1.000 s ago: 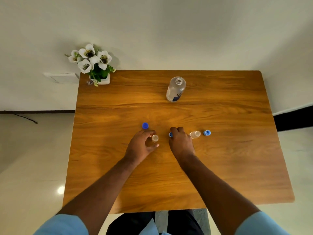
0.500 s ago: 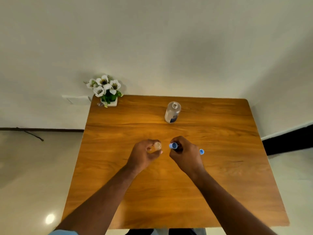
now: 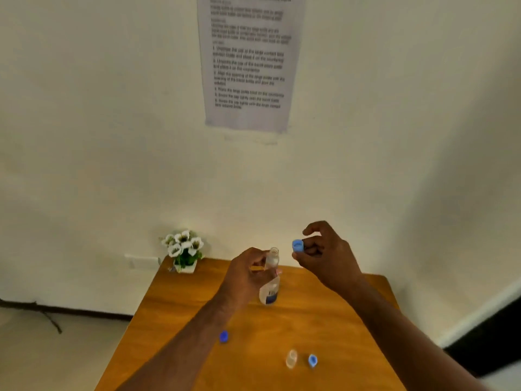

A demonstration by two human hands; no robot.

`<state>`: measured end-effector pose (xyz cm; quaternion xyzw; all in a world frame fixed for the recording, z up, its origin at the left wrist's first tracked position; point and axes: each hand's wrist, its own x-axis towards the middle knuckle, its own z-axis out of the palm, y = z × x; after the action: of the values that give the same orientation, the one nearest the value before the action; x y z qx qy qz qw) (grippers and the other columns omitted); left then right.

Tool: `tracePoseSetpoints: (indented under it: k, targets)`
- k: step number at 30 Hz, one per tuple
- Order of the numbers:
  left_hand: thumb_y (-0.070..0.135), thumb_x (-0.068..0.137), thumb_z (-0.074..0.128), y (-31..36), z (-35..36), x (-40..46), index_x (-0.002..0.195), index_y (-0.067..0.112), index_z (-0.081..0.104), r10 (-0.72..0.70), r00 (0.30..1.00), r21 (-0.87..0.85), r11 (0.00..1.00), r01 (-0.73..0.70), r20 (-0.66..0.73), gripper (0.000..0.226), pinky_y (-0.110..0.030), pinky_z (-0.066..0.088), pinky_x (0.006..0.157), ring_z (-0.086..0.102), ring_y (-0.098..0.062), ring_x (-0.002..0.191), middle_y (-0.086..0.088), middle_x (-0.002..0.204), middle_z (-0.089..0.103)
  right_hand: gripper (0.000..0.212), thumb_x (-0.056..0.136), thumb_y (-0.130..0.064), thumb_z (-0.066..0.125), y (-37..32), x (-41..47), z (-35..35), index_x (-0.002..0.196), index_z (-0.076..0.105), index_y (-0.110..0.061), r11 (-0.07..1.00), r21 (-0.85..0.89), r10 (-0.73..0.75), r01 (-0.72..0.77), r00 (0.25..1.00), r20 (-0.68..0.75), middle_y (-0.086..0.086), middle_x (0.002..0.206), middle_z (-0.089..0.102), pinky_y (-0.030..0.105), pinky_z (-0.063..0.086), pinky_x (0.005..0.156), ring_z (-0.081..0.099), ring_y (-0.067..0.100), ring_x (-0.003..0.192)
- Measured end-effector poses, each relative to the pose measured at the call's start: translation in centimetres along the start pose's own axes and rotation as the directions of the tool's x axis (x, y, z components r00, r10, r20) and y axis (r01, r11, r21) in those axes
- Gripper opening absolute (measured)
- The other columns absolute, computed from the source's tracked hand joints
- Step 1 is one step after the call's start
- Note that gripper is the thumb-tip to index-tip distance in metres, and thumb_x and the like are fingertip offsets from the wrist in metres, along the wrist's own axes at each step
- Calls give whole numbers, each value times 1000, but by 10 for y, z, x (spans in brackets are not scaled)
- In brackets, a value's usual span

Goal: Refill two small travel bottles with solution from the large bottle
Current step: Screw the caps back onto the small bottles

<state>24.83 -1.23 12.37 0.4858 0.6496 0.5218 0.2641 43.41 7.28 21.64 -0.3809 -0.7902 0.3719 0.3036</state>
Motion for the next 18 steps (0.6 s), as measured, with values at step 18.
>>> tracePoseSetpoints:
  k: [18]
  targets:
    - [29, 75, 88, 171, 0, 76, 107, 20, 79, 269, 947, -53, 958, -282, -177, 34, -27, 58, 87, 74, -16, 85, 5, 92, 80, 27, 90, -7, 67, -154, 101, -137, 109, 75, -25, 684, -465, -398, 563, 821, 408, -8, 108, 72, 30, 53, 90, 65, 7, 94]
